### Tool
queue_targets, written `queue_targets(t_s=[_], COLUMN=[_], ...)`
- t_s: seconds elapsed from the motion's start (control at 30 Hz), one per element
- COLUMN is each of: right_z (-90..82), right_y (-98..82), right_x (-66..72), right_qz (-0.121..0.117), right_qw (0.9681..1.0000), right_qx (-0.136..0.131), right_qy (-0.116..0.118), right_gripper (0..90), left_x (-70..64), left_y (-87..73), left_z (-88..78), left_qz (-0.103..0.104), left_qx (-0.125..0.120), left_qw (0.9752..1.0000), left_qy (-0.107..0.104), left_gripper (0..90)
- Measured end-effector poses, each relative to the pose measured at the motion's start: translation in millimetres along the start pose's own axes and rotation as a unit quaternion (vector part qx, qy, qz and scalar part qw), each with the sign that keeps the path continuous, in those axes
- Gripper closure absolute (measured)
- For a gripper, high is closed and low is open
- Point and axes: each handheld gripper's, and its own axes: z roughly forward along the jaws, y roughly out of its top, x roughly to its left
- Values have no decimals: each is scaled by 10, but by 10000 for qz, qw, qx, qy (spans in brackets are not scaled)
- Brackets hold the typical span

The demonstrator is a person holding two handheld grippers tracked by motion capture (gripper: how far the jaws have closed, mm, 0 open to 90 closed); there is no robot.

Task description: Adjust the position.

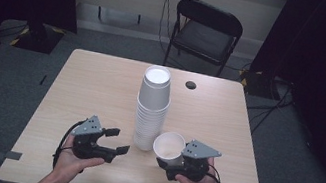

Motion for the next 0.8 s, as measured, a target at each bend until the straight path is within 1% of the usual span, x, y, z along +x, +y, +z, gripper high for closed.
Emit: queue_targets(t_s=[0.07, 0.1, 0.17, 0.23, 0.27, 0.37, 0.47, 0.53, 0.57, 0.6, 0.7, 0.8], right_z=[-8, -11, -18, -24, -25, -14, -8, -1, 3, 11, 23, 27], right_y=[9, 14, 22, 30, 33, 43, 55, 61, 62, 60, 67, 84], right_x=[-39, -63, -111, -158, -182, -259, -339, -408, -435, -479, -561, -634], right_qz=[50, 89, 161, 244, 276, 328, 428, 547, 583, 676, 766, 873], right_qw=[10000, 9999, 9998, 9995, 9993, 9989, 9982, 9969, 9965, 9956, 9941, 9924], right_qx=[-6, -46, -78, -137, -159, -177, -197, -254, -259, -254, -284, -362], right_qy=[-61, -76, -124, -173, -203, -271, -368, -506, -536, -603, -713, -786], right_gripper=[152, 152, 152, 152, 152, 152, 153, 153, 153, 154, 155, 155], left_x=[4, 3, 7, 21, 34, 76, 99, 115, 123, 121, 146, 159], left_y=[-13, -27, -62, -116, -135, -187, -217, -230, -240, -246, -260, -259], left_z=[-12, -14, -30, -43, -46, -26, -28, -43, -55, -60, -88, -99], left_qz=[62, 90, 168, 128, 99, 34, -20, 37, 49, 41, 108, 20], left_qx=[-1, 12, 131, 114, 176, 221, 215, 213, 165, 171, 183, 138], left_qw=[9999, 9999, 9996, 9996, 9995, 9991, 9989, 9989, 9988, 9985, 9984, 9983], left_qy=[129, 129, 171, 222, 252, 372, 406, 406, 463, 521, 517, 565], left_gripper=[266, 252, 247, 231, 227, 183, 171, 157, 156, 155, 155, 155])
